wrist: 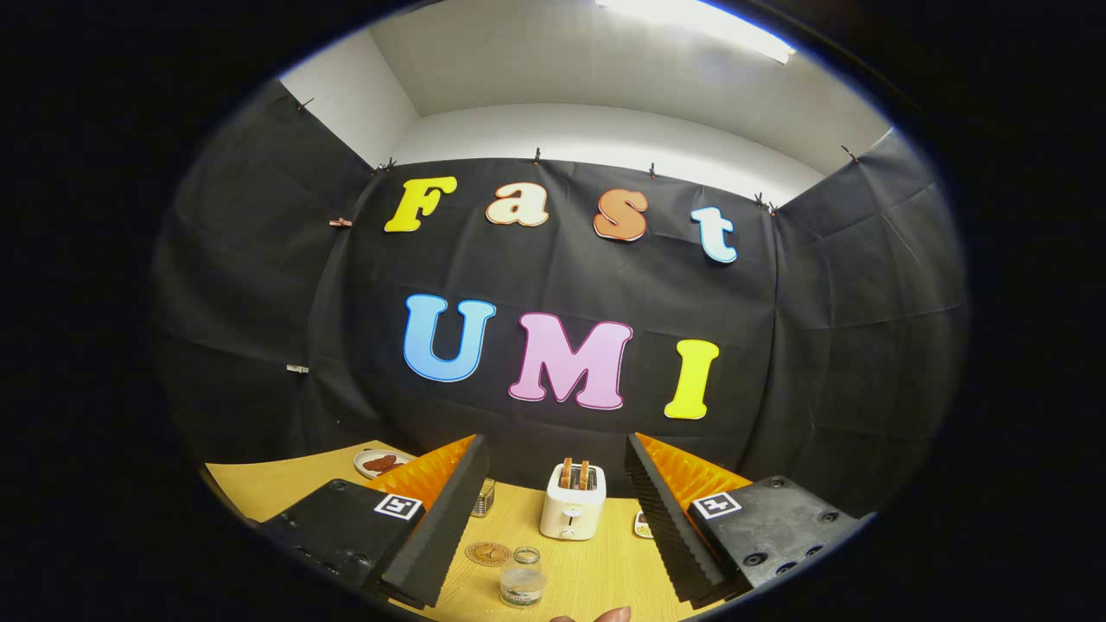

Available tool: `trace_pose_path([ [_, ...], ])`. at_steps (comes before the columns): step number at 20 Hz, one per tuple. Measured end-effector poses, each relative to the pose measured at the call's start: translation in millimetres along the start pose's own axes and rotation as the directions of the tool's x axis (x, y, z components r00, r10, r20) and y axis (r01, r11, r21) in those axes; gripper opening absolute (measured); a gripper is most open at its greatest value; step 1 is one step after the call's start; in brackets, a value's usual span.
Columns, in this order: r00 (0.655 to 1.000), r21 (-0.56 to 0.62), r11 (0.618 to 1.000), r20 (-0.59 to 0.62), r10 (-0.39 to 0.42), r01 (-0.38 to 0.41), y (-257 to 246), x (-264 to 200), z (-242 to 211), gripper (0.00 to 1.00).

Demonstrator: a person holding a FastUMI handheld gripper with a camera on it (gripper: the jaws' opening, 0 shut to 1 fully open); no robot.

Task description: Take the bottle from table, then pour the juice into the cup, finally place the bottle on the coaster

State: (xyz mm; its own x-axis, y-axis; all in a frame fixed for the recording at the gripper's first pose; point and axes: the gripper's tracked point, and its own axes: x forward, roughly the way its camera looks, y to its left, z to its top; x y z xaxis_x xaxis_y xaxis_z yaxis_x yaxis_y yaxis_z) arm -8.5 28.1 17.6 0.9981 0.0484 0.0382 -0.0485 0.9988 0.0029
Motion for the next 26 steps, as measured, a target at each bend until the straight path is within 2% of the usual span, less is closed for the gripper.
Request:
trace_pose_path([
  [3, 1.000, 0.010, 1.000, 0.003, -0.002, 0.002, 2, 1, -3, 0.97],
  [11, 1.000, 0.027, 1.000, -0.002, 0.017, -0.017, 17, 13, -49, 0.97],
  [26, 0.992, 0.076, 0.997, -0.120, 0.026, -0.017, 39, 21, -241, 0.97],
])
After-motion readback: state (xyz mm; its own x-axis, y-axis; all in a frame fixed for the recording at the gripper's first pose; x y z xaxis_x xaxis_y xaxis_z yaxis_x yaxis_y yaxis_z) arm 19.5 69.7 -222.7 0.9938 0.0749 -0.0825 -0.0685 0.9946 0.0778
